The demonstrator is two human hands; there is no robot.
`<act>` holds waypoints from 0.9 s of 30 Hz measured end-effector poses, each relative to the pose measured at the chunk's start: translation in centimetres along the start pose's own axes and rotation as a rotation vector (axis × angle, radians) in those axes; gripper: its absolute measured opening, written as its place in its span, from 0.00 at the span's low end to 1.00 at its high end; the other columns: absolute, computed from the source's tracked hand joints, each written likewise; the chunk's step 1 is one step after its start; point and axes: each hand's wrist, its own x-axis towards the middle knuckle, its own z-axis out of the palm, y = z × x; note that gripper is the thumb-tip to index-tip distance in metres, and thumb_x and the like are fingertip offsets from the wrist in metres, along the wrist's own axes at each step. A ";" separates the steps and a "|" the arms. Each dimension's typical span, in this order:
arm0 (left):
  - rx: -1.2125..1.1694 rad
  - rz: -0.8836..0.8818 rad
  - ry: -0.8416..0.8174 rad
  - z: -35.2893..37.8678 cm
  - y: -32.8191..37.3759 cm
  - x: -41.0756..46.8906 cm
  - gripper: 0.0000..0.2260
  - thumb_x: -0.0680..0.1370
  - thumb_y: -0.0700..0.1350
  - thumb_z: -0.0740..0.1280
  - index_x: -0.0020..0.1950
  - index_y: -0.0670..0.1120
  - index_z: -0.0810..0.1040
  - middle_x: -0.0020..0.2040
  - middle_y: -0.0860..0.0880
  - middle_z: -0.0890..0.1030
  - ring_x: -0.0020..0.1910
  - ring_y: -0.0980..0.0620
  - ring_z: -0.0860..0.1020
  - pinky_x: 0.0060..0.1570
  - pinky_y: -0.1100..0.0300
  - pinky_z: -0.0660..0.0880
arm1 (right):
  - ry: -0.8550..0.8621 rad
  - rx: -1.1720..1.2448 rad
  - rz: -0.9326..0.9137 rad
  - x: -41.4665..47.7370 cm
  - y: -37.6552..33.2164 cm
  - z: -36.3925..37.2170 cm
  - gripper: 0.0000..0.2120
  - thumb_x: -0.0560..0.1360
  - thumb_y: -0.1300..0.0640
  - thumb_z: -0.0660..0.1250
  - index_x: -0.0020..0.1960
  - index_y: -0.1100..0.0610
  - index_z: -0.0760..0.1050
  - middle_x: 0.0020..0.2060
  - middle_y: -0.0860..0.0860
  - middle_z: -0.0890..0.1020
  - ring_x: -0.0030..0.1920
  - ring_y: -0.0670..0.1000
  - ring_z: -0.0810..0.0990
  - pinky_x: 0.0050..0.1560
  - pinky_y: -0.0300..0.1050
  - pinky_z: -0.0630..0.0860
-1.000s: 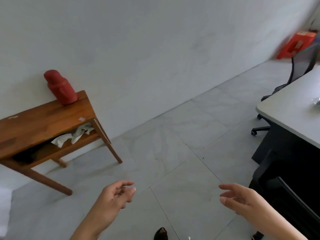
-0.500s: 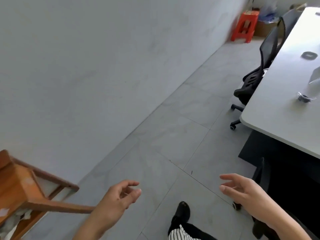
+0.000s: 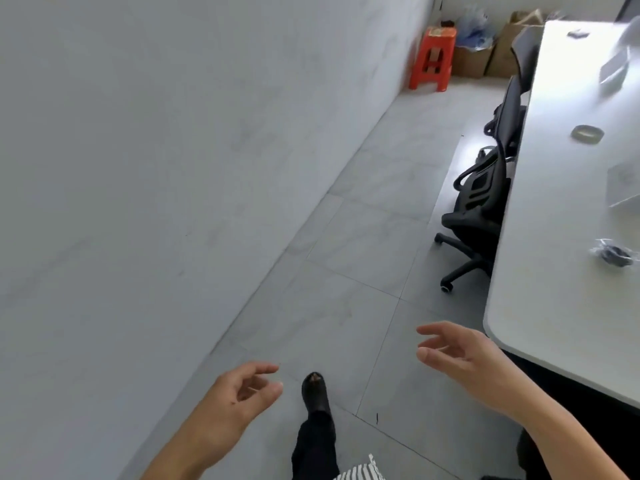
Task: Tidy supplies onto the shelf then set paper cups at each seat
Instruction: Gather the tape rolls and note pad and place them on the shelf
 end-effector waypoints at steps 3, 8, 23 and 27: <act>0.043 0.040 -0.033 -2.0 3.0 7.7 0.15 0.69 0.57 0.72 0.54 0.55 0.80 0.47 0.46 0.83 0.45 0.55 0.83 0.47 0.61 0.77 | 0.095 0.063 0.077 4.6 0.6 -1.7 0.15 0.73 0.46 0.70 0.59 0.44 0.76 0.46 0.44 0.85 0.43 0.38 0.82 0.45 0.35 0.76; 0.031 0.143 0.018 -5.5 11.0 20.2 0.06 0.76 0.43 0.69 0.53 0.49 0.80 0.45 0.43 0.84 0.45 0.47 0.83 0.46 0.55 0.78 | 0.227 0.139 0.186 10.8 -1.3 -5.4 0.13 0.73 0.49 0.71 0.57 0.45 0.76 0.46 0.44 0.84 0.43 0.39 0.83 0.48 0.39 0.79; 0.351 0.254 -0.486 9.3 31.5 43.3 0.07 0.76 0.45 0.69 0.54 0.50 0.79 0.47 0.42 0.83 0.47 0.46 0.82 0.45 0.57 0.77 | 0.600 0.464 0.479 20.0 7.7 -19.4 0.14 0.73 0.48 0.71 0.58 0.46 0.77 0.49 0.46 0.84 0.48 0.44 0.83 0.46 0.39 0.75; 0.387 0.268 -0.527 13.6 38.2 47.1 0.12 0.71 0.52 0.72 0.52 0.49 0.80 0.45 0.41 0.84 0.45 0.45 0.82 0.45 0.53 0.78 | 0.755 0.410 0.628 23.5 12.9 -25.1 0.15 0.74 0.48 0.70 0.59 0.48 0.77 0.48 0.46 0.84 0.48 0.46 0.82 0.50 0.46 0.77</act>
